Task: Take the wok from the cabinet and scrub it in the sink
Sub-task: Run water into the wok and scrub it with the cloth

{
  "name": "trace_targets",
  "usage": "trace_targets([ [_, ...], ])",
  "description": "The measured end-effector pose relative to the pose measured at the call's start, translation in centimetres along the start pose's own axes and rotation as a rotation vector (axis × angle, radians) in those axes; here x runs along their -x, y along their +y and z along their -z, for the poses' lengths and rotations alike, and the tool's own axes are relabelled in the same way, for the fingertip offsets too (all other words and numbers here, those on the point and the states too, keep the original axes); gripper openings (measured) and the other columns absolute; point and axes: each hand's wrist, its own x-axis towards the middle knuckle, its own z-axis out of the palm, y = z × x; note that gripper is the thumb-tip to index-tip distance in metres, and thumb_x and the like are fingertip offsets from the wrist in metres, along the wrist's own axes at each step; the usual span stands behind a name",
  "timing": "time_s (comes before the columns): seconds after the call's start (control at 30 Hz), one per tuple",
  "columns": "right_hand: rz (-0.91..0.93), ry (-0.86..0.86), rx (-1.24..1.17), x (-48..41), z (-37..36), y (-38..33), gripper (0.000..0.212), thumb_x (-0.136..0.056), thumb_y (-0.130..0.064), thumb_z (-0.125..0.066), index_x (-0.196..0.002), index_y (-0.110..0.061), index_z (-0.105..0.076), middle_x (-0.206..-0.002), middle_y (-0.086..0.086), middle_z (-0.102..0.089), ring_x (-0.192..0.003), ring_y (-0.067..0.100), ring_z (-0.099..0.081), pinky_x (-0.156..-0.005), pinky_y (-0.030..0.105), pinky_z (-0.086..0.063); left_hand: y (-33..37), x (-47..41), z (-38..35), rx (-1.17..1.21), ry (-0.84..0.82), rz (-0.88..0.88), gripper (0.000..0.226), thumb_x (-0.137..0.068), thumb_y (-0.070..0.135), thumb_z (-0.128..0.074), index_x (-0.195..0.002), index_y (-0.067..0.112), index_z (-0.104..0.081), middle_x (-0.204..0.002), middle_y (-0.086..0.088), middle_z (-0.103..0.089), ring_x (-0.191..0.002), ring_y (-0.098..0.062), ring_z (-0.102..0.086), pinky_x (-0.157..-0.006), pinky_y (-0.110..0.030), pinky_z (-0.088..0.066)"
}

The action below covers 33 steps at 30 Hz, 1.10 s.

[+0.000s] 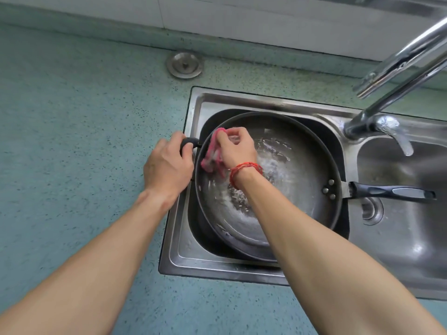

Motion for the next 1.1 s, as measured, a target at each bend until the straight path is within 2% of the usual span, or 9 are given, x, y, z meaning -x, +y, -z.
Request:
trace_targets([
  [0.23,-0.001,-0.327,0.019,4.6,1.3,0.9,0.008,-0.080,-0.019,-0.068,-0.079,-0.019,-0.061,-0.075,0.014,-0.072,-0.055,0.020,-0.064,-0.054,0.034,-0.052,-0.6,-0.5,-0.4,0.024,-0.003,-0.040,0.022,-0.099,0.033,-0.044,-0.099,0.014,-0.056,-0.089,-0.017,-0.062,-0.080,-0.035,-0.054,-0.065,-0.037,-0.037],
  [0.3,0.001,-0.413,0.107,6.1,2.1,1.8,0.008,-0.076,-0.021,-0.068,-0.075,-0.021,-0.061,-0.073,0.010,-0.071,-0.055,0.020,-0.062,-0.051,0.031,-0.049,-0.7,-0.5,-0.4,0.022,-0.005,-0.039,0.022,-0.099,0.033,-0.043,-0.099,0.014,-0.055,-0.090,-0.018,-0.063,-0.081,-0.036,-0.055,-0.065,-0.037,-0.038],
  [0.43,0.042,-0.533,0.347,8.8,4.9,2.9,0.013,-0.071,-0.027,-0.070,-0.068,-0.023,-0.059,-0.067,-0.007,-0.067,-0.068,0.013,-0.063,-0.069,0.030,-0.053,-0.6,-0.6,-0.4,0.016,-0.017,-0.026,0.023,-0.098,0.034,-0.042,-0.098,0.015,-0.055,-0.093,-0.019,-0.063,-0.081,-0.034,-0.052,-0.067,-0.039,-0.040],
  [0.57,0.032,-0.665,0.546,11.0,8.7,3.7,0.015,-0.077,-0.033,-0.063,-0.072,-0.019,-0.058,-0.069,0.000,-0.067,-0.055,0.017,-0.057,-0.043,0.025,-0.049,-0.3,-0.4,-0.3,-0.002,-0.022,-0.026,0.023,-0.099,0.030,-0.044,-0.101,0.010,-0.056,-0.093,-0.023,-0.063,-0.083,-0.038,-0.053,-0.068,-0.041,-0.040],
  [0.63,0.116,-0.696,0.817,10.9,10.8,4.2,0.027,-0.083,-0.048,-0.055,-0.080,-0.021,-0.059,-0.081,-0.001,-0.071,-0.065,0.018,-0.061,-0.049,0.020,-0.051,-0.2,-0.4,-0.2,-0.002,-0.024,-0.031,0.025,-0.099,0.030,-0.045,-0.103,0.009,-0.057,-0.094,-0.026,-0.063,-0.087,-0.042,-0.055,-0.070,-0.044,-0.042],
  [0.77,0.162,-0.642,1.226,10.0,14.8,4.6,0.037,-0.085,-0.060,-0.048,-0.088,-0.027,-0.065,-0.097,-0.001,-0.071,-0.090,0.025,-0.063,-0.084,0.035,-0.054,0.0,-0.2,0.2,0.013,-0.044,-0.025,0.025,-0.099,0.031,-0.044,-0.106,0.010,-0.057,-0.097,-0.025,-0.063,-0.091,-0.043,-0.056,-0.075,-0.047,-0.046],
  [0.87,0.205,-0.548,1.424,9.0,16.8,4.7,0.031,-0.087,-0.045,-0.052,-0.093,-0.020,-0.069,-0.100,0.008,-0.069,-0.097,0.031,-0.061,-0.086,0.037,-0.054,0.0,-0.2,0.3,0.011,-0.047,-0.023,0.024,-0.099,0.030,-0.045,-0.106,0.011,-0.057,-0.096,-0.024,-0.063,-0.089,-0.042,-0.055,-0.074,-0.046,-0.045],
  [0.97,0.225,-0.430,1.601,7.3,18.2,4.5,0.032,-0.089,-0.026,-0.055,-0.115,-0.010,-0.062,-0.119,0.017,-0.052,-0.112,0.038,-0.048,-0.091,0.042,-0.048,-0.1,-0.2,0.3,0.022,-0.036,-0.034,0.021,-0.099,0.029,-0.046,-0.103,0.011,-0.057,-0.093,-0.023,-0.062,-0.083,-0.038,-0.052,-0.070,-0.043,-0.043],
  [1.1,0.338,-0.212,1.678,3.7,19.2,4.3,0.030,-0.092,-0.013,-0.052,-0.121,-0.009,-0.057,-0.118,0.019,-0.049,-0.109,0.039,-0.049,-0.087,0.045,-0.048,-0.2,-0.2,0.2,0.021,-0.021,-0.057,0.018,-0.099,0.028,-0.048,-0.098,0.011,-0.055,-0.088,-0.021,-0.062,-0.076,-0.033,-0.047,-0.065,-0.041,-0.039],
])
